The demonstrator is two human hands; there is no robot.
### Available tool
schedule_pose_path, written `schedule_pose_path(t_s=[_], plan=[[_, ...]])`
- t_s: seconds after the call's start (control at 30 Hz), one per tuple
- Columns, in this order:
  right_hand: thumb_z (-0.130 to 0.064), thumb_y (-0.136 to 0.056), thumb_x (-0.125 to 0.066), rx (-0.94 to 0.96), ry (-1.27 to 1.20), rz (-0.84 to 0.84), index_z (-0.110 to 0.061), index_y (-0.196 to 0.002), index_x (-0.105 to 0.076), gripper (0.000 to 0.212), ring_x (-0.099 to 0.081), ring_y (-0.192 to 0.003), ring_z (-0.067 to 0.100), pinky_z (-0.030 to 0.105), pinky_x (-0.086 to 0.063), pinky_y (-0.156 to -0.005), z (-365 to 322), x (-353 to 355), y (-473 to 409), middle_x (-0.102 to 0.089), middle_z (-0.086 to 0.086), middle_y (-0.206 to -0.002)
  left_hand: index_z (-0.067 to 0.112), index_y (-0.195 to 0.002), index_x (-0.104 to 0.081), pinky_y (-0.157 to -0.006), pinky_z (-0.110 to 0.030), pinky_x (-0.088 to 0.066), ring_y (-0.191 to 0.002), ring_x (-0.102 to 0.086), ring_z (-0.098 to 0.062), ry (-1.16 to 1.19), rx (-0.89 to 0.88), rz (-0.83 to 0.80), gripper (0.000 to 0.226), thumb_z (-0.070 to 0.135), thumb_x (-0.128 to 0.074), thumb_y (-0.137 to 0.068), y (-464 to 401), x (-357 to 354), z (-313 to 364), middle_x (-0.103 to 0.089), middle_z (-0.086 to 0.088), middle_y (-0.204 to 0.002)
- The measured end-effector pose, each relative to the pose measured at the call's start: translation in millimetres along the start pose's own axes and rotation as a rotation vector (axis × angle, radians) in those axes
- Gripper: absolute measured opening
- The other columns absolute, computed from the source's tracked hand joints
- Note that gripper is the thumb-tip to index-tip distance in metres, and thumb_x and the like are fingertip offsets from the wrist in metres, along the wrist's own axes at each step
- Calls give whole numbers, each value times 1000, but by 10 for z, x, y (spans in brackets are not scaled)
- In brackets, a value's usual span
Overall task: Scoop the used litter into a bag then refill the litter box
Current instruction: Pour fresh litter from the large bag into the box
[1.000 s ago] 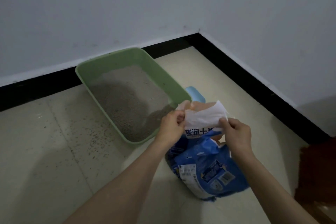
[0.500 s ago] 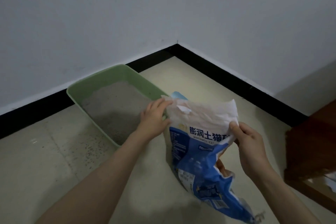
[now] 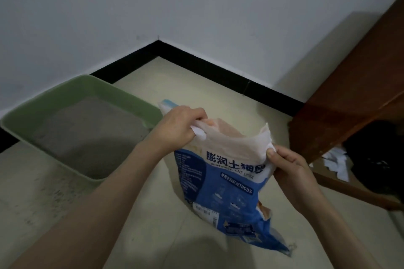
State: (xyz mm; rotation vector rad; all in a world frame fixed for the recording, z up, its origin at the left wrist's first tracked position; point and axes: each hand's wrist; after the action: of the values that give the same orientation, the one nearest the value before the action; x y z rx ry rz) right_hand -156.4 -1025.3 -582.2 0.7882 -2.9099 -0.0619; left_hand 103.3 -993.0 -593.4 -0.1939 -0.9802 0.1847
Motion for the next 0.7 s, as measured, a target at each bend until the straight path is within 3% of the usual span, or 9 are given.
schedule_pose_path(t_s=[0.07, 0.13, 0.2, 0.3, 0.37, 0.43, 0.53, 0.63, 0.7], plan=[[-67, -46, -77, -1, -24, 62, -2, -81, -66, 75, -62, -77, 25, 25, -52, -66, -54, 52, 10, -64, 21, -86, 26, -81, -55, -69, -40, -48, -78, -58, -21, 35, 25, -25, 22, 4, -59, -82, -19, 54, 75, -64, 1, -81], [-65, -42, -80, 2, -89, 145, -10, -80, -72, 67, -65, -75, 21, 25, -55, -65, -117, 135, 21, -68, 14, -83, 22, -87, -60, -69, -42, -49, -77, -58, -21, 58, -1, -57, 13, 10, -61, -82, -31, 120, 187, -65, 1, -82], [-59, -45, -80, -16, -133, 252, -16, -81, -73, 56, -68, -78, 22, 34, -56, -71, -199, 223, 34, -72, 9, -86, 21, -92, -62, -73, -41, -48, -81, -58, -19, 70, -46, -105, 12, 15, -62, -82, -61, 169, 351, -66, 2, -87], [-34, -82, -63, -65, -145, 414, -16, -85, -69, 19, -65, -85, 27, 48, -51, -81, -318, 301, 97, -73, 4, -83, 21, -97, -61, -75, -38, -48, -85, -57, -16, 88, -116, -158, 13, 22, -60, -84, -111, 178, 615, -65, 5, -91], [-22, -93, -52, -73, -34, 511, -15, -83, -67, 19, -62, -86, 29, 51, -50, -81, -359, 337, 146, -71, 6, -86, 22, -95, -58, -74, -34, -46, -84, -55, -15, 109, -127, -178, 11, 21, -59, -84, -144, 145, 726, -62, 6, -91], [-19, -93, -52, -47, 74, 563, -15, -83, -67, 19, -63, -84, 25, 44, -55, -72, -410, 351, 206, -68, 5, -88, 24, -90, -54, -69, -30, -44, -80, -53, -14, 153, -104, -184, 10, 17, -57, -84, -160, 100, 784, -60, 5, -88], [-15, -92, -54, 57, 193, 615, -15, -94, -66, 12, -63, -77, 15, 15, -52, -53, -480, 382, 251, -66, -4, -84, 25, -85, -56, -65, -28, -44, -74, -55, -13, 270, -90, -169, 10, 15, -58, -85, -169, 31, 886, -61, 3, -84], [-22, -89, -59, 281, 492, 627, -23, -106, -60, 17, -58, -91, 6, 14, -46, -73, -600, 355, 280, -62, -9, -96, 24, -88, -59, -65, -25, -45, -74, -54, -8, 280, -129, -242, 8, 16, -57, -86, -193, -51, 1061, -60, 5, -86], [-39, -83, -56, 356, 883, 482, -25, -113, -60, 34, -54, -103, 9, 27, -41, -92, -702, 305, 274, -60, -7, -107, 21, -93, -60, -66, -22, -39, -77, -51, -8, 237, -151, -262, 8, 17, -56, -86, -235, -102, 1141, -57, 7, -87]])
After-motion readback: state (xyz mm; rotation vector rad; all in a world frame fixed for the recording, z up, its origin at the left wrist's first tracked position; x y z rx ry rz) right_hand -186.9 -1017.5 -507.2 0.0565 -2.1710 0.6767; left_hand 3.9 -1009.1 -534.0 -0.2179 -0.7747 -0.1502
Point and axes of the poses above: each hand's wrist, its own y-axis away from the middle knuckle, its own x-axis out of the back of the hand, z = x × y
